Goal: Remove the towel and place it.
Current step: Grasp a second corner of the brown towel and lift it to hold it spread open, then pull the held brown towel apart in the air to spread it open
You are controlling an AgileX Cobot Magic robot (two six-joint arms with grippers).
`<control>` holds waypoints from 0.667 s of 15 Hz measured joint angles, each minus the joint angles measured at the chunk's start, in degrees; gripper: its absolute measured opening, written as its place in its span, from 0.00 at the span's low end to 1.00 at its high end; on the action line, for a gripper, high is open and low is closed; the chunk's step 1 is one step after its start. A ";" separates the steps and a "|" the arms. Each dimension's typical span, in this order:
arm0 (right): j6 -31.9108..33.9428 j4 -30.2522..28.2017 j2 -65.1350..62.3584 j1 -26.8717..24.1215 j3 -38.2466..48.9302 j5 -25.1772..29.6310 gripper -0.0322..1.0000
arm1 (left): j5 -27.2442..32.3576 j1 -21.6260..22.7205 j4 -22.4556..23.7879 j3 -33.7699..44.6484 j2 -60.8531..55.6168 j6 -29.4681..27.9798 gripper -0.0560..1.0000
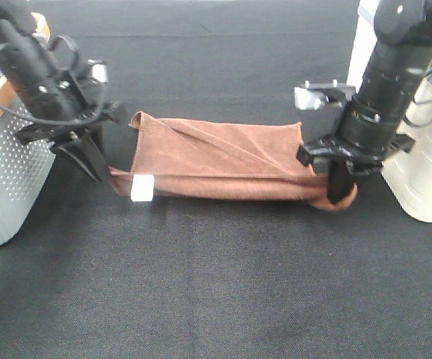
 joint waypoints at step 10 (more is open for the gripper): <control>5.79 -4.35 0.00 0.00 5.50 -0.23 0.05 | -0.74 -13.69 11.97 7.79 0.00 -9.97 0.05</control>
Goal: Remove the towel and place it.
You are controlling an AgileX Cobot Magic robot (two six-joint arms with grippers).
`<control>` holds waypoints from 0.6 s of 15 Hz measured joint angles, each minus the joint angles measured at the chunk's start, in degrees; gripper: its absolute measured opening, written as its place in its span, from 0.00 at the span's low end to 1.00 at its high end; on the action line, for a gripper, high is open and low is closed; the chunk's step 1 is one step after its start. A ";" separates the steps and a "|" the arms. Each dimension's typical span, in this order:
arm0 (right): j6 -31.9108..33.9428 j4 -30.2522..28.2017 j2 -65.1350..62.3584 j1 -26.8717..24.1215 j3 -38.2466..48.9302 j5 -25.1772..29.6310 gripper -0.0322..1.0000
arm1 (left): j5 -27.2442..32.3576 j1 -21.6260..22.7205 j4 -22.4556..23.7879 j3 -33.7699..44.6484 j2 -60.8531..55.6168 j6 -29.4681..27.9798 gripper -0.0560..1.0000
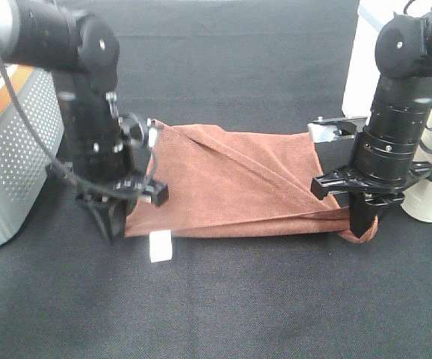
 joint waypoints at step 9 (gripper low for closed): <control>0.11 -2.29 0.00 -0.11 0.00 1.95 0.17 | 1.20 0.23 6.65 10.43 -6.53 -3.67 0.05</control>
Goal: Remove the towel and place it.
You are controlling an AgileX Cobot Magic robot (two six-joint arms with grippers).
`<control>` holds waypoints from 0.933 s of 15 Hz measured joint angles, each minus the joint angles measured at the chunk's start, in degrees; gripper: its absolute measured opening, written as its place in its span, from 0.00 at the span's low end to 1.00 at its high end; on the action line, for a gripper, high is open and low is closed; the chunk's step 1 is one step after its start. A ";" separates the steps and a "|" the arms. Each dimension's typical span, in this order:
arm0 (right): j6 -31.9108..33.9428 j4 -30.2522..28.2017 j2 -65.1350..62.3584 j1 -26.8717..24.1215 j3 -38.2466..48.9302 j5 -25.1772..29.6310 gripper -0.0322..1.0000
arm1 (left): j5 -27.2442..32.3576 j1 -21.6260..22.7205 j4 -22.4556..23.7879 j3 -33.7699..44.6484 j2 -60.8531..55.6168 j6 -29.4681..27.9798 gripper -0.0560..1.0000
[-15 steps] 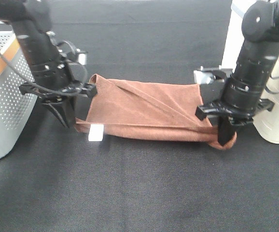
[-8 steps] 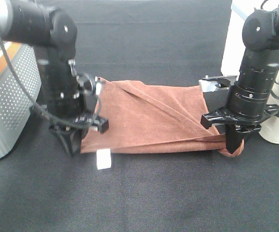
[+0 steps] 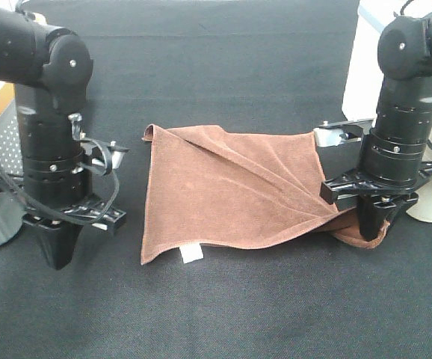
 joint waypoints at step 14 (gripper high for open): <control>0.00 0.17 0.00 0.00 0.00 0.17 0.36 | -3.04 0.00 -8.82 -3.27 -0.11 5.39 0.66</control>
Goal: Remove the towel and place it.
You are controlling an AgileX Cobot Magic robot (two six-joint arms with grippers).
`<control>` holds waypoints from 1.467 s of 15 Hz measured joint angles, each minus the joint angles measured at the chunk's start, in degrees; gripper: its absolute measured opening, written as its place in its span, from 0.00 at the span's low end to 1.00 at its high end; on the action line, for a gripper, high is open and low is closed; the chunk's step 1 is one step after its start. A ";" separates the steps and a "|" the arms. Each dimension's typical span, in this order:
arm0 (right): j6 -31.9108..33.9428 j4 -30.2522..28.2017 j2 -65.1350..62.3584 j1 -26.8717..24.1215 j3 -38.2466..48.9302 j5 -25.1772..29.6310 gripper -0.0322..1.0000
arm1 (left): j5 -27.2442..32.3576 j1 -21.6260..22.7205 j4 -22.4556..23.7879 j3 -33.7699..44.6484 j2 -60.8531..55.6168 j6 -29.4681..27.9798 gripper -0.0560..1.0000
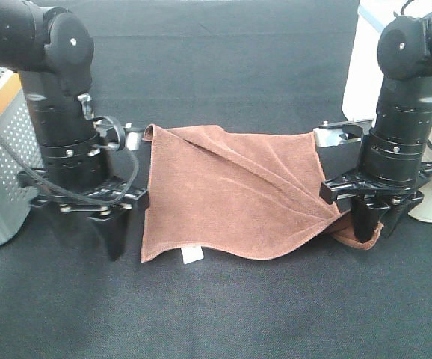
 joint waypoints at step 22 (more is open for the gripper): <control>0.00 0.17 0.00 0.00 0.00 -0.17 0.36 | -20.28 -12.78 13.24 -0.11 5.90 10.03 0.19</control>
